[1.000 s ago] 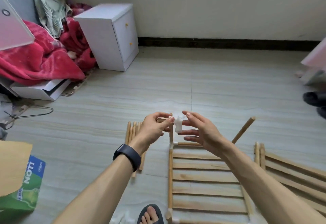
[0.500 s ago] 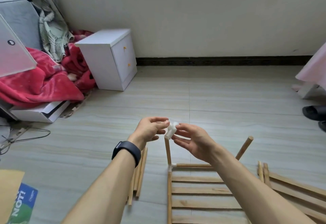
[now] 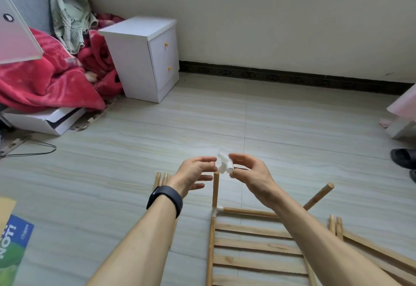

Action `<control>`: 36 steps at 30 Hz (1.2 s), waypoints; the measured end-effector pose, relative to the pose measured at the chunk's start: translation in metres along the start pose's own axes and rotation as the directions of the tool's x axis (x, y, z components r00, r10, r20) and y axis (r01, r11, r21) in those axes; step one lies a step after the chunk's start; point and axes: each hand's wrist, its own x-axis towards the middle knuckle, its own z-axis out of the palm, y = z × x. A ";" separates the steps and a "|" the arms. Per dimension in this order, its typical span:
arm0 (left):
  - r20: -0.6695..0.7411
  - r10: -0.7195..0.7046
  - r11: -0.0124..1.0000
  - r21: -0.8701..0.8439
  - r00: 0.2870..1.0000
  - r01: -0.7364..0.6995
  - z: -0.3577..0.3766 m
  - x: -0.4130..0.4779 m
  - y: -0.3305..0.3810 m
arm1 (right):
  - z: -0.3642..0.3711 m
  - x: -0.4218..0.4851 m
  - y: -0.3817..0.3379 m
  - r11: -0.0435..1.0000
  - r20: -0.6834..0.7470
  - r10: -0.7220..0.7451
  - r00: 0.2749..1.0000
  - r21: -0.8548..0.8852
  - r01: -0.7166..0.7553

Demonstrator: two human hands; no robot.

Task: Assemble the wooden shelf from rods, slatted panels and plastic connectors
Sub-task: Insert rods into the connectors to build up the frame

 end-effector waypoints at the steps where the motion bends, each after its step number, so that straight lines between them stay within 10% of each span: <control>1: 0.009 -0.002 1.000 -0.020 1.000 0.002 0.000 0.000 -0.001 | 0.002 0.001 0.002 1.000 -0.004 0.004 1.000 -0.006 -0.004; 21: 0.023 0.007 1.000 0.026 1.000 -0.007 -0.002 -0.003 -0.006 | 0.031 0.010 0.018 0.864 -0.089 -0.196 0.977 -0.487 0.129; 36: -0.051 0.104 0.987 0.130 0.993 -0.097 -0.009 0.019 -0.015 | 0.016 0.027 0.014 0.893 0.017 -0.068 0.998 -0.445 0.069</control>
